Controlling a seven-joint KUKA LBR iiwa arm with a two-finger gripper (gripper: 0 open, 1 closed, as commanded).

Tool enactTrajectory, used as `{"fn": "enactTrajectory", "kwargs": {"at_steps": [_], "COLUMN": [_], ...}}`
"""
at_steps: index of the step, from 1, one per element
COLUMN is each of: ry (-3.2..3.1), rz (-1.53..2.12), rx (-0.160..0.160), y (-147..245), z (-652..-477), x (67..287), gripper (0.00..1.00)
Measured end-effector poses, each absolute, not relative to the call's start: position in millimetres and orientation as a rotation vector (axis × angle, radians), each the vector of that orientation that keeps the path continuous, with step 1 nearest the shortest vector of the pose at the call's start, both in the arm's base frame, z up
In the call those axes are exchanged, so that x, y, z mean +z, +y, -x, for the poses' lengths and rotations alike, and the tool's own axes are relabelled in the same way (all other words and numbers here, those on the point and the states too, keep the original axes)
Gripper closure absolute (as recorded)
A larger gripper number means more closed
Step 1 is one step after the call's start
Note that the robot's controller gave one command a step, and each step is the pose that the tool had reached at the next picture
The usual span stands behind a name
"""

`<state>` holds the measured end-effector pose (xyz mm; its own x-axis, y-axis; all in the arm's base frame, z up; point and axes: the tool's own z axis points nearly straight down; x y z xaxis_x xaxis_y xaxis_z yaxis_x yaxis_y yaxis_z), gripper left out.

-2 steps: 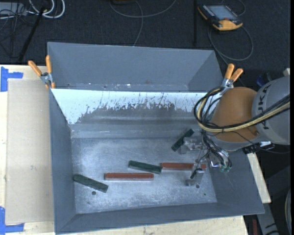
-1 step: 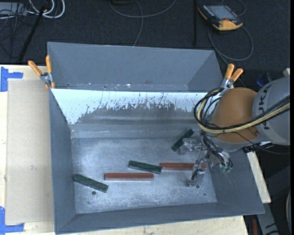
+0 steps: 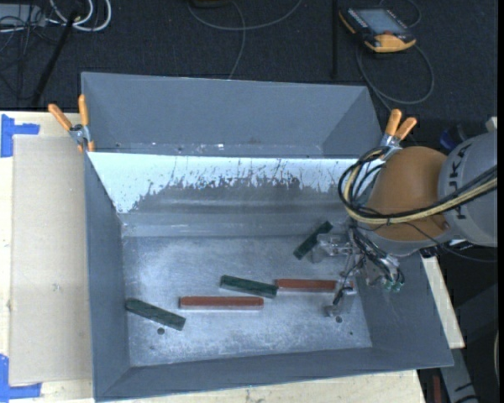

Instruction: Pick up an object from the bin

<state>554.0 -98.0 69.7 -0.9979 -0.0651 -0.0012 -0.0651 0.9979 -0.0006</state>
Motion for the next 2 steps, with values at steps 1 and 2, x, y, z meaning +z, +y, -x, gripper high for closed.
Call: {"fn": "enactTrajectory", "kwargs": {"at_steps": [1,2], "ry": [3.14,2.975], "rz": [0.106,0.993], "rx": [0.0,-0.002], "y": [-97,-93], "z": [-554.0,-569.1], "x": [70,216], "gripper": [1.0,1.0]}}
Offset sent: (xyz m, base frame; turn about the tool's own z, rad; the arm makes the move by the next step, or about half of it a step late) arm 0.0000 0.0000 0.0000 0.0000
